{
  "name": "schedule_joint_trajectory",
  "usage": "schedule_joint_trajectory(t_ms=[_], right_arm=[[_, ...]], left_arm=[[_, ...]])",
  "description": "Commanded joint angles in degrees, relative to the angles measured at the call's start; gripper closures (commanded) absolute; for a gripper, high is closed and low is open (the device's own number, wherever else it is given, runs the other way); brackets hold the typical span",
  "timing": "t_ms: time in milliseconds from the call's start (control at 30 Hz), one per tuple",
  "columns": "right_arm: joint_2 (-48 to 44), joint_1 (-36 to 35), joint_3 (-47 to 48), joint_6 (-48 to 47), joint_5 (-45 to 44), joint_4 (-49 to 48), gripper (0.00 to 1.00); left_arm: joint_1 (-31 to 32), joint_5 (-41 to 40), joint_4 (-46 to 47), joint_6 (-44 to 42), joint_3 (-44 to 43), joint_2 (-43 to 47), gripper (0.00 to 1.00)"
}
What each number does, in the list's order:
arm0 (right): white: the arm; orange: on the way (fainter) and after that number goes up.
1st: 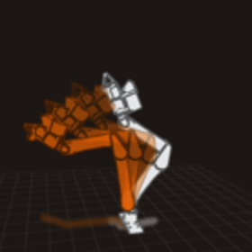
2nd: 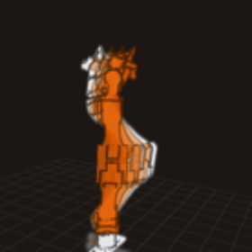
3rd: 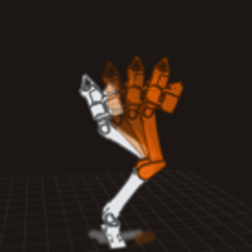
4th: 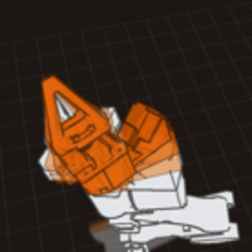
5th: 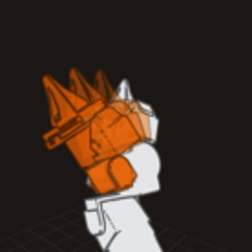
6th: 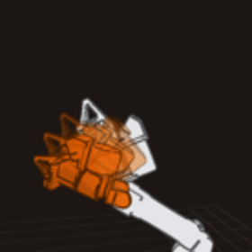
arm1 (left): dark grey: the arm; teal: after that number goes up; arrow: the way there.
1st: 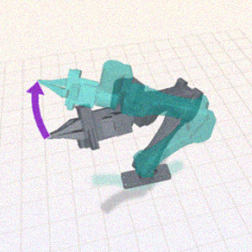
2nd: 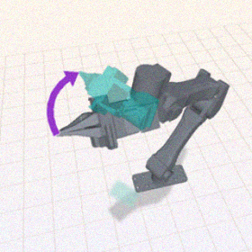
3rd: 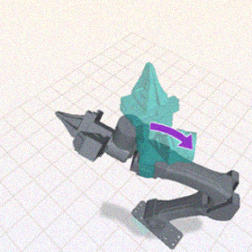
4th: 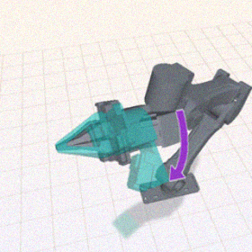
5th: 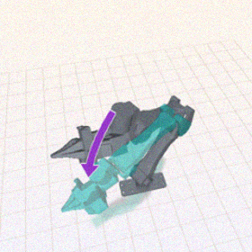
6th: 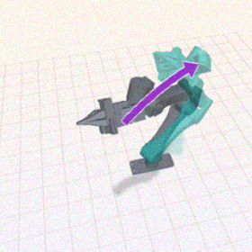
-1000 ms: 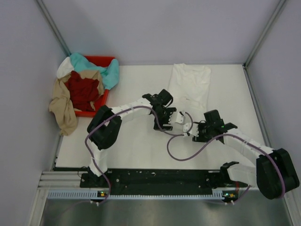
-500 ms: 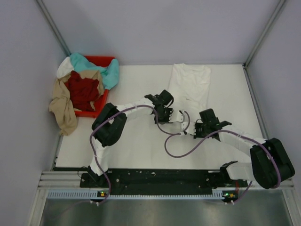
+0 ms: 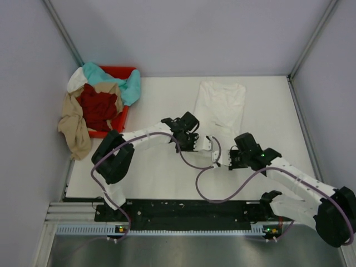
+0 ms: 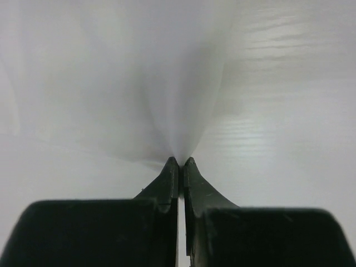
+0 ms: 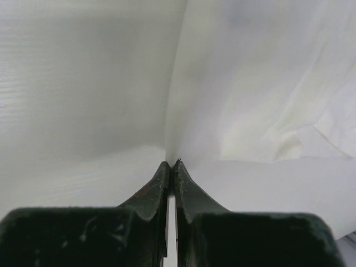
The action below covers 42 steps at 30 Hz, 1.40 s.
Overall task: Fold and stack the t-shirts
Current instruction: Grab one side of the 2/3 rectangular tshirt with both arms, then fold the long partially folded tshirt into a neat square
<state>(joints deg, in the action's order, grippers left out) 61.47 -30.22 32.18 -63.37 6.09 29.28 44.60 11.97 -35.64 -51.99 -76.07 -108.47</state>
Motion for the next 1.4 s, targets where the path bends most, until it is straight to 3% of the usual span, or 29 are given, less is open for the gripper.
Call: schedule_joint_trajectory(t_ms=[0,400,500,667,833,1067,1367], right_arm=[[-6.97,-5.8,4.37,2.28,-1.77,11.48,1.0],[-13.13,-26.64,19.39,14.76,1.38,36.54,1.0],[-12.69,-28.67,23.87,16.17,2.17,39.89,1.0],[-13.31,-28.41,28.45,16.53,3.41,38.23,1.0],[-10.77,-13.94,29.6,15.39,8.05,34.01,1.0],[-3.74,3.91,29.07,15.65,8.23,16.63,1.0],[10.58,16.94,29.07,18.98,10.87,2.73,1.0]], left_arm=[[0.66,0.43,-6.18,4.17,3.56,10.71,1.0],[3.65,8.06,-32.36,3.56,5.77,25.66,1.0],[3.74,10.88,-39.23,4.17,2.78,28.56,1.0],[3.57,10.72,-41.8,6.45,-0.56,30.94,1.0],[-1.16,5.18,-37.24,11.64,-8.63,27.27,1.0],[-9.52,8.15,-35.37,9.98,-23.75,13.91,1.0],[-11.81,1.4,-31.17,9.27,-46.95,-7.88,1.0]])
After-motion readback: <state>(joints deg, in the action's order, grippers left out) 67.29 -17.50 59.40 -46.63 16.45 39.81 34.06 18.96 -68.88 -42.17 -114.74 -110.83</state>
